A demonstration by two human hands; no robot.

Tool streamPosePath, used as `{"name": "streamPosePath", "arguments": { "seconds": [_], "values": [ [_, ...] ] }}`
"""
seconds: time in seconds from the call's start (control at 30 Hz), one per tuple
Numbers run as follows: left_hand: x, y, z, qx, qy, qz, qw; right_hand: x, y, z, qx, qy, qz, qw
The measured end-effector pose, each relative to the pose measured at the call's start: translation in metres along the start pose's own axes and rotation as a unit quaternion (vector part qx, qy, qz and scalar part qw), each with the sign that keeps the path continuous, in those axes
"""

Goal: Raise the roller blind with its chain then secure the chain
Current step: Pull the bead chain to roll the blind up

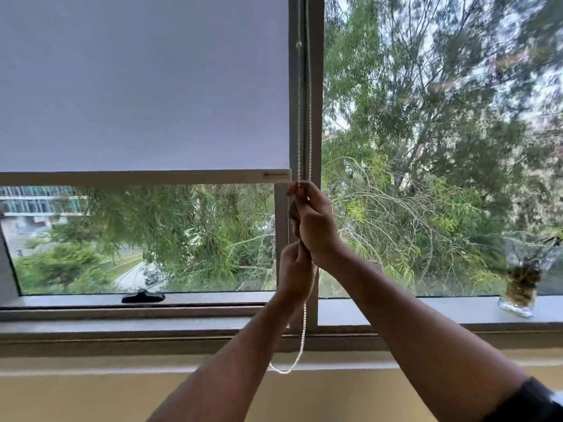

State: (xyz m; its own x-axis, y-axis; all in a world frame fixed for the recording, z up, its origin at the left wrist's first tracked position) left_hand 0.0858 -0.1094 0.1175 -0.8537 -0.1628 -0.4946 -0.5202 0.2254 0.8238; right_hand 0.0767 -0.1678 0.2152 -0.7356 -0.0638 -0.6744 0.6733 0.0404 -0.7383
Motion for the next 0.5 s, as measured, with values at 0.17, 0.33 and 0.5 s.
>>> {"name": "streamPosePath", "arguments": {
  "seconds": [0.17,0.33,0.5],
  "values": [
    [-0.004,0.002,0.018,-0.104,-0.058,-0.029,0.992,0.01,-0.004,-0.008,0.084,0.015,0.07,0.994],
    [0.0,0.019,0.029,-0.128,-0.16,-0.018,0.979,0.027,0.006,-0.008,0.18,0.022,0.093,0.979],
    [-0.037,0.085,0.053,0.005,-0.027,-0.031,0.999,0.036,0.016,-0.005,0.254,0.001,0.114,0.961]
  ]
}}
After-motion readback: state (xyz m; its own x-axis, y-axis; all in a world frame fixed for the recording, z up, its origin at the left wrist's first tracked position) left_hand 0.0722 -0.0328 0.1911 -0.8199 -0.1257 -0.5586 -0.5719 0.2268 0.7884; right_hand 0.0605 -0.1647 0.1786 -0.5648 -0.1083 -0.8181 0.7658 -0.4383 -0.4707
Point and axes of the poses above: each hand's wrist, its own x-axis away from the middle knuckle, its own z-axis out of the back of the hand, y = z × x, the point moved 8 cm from there along -x, towards the middle knuckle, and after that the axes turned 9 degrees about x, right-handed, at the moved point
